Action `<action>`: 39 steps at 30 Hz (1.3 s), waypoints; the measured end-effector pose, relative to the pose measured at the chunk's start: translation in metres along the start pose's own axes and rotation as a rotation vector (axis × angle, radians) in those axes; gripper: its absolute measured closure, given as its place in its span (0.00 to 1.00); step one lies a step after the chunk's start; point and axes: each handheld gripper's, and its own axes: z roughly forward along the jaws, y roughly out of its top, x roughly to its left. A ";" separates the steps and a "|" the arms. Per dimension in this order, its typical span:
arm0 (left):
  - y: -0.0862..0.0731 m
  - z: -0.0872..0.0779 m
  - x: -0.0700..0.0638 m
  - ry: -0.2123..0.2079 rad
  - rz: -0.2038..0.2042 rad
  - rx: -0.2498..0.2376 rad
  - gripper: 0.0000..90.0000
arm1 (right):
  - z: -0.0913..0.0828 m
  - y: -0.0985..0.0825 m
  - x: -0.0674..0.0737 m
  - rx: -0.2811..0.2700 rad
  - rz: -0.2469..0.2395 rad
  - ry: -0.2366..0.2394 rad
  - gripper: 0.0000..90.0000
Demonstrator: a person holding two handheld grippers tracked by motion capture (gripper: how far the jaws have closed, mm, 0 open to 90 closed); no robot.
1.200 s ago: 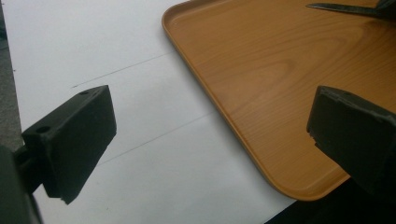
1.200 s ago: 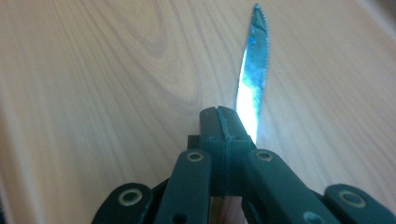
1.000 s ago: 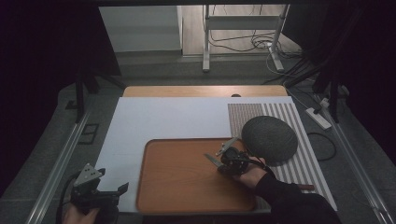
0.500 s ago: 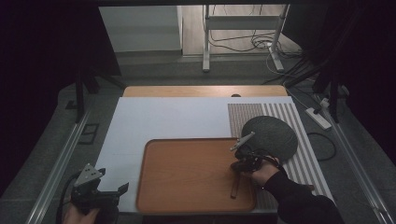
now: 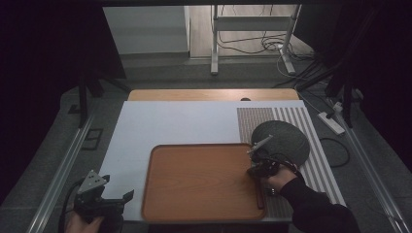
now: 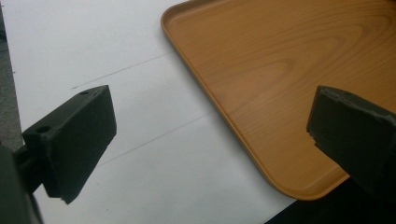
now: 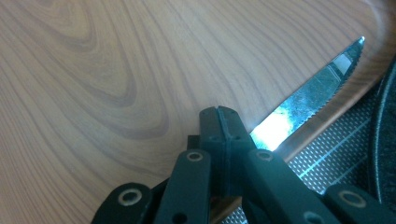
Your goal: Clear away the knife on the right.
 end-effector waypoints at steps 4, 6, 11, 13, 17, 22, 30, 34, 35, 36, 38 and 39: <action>0.000 0.000 0.000 -0.001 -0.002 0.000 0.03 | -0.001 0.001 0.001 -0.023 0.000 0.027 0.92; 0.000 0.000 0.001 -0.002 -0.004 0.001 0.02 | -0.003 0.003 0.003 -0.045 -0.004 0.031 0.87; 0.000 0.000 0.001 -0.004 -0.011 -0.001 0.02 | -0.010 0.005 0.005 -0.107 -0.020 0.015 0.71; 0.000 0.000 0.001 -0.005 -0.012 -0.001 0.02 | -0.013 0.005 0.005 -0.124 -0.011 0.011 0.60; 0.000 0.000 0.002 -0.007 -0.015 -0.001 0.02 | -0.014 0.003 0.003 -0.129 0.009 0.007 0.38; 0.000 0.000 0.002 -0.007 -0.017 0.001 0.02 | -0.019 0.000 0.005 -0.157 0.020 -0.042 0.12; 0.000 0.000 0.002 -0.007 -0.017 0.002 0.02 | -0.033 -0.011 0.002 -0.162 0.009 -0.031 0.07; -0.001 0.000 0.003 -0.008 -0.022 0.001 0.02 | -0.041 -0.017 0.001 -0.186 0.002 -0.048 0.04; -0.001 0.000 0.003 -0.008 -0.023 0.001 0.02 | -0.042 -0.018 0.001 -0.190 0.003 -0.051 0.03; -0.001 0.000 0.003 -0.007 -0.024 0.001 0.02 | -0.044 -0.021 0.000 -0.194 0.007 -0.055 0.02; -0.001 0.000 0.003 -0.008 -0.023 0.001 0.02 | -0.046 -0.025 -0.001 -0.197 0.016 -0.061 0.01; -0.001 0.000 0.003 -0.008 -0.023 0.002 0.02 | -0.048 -0.027 -0.001 -0.200 0.020 -0.062 0.01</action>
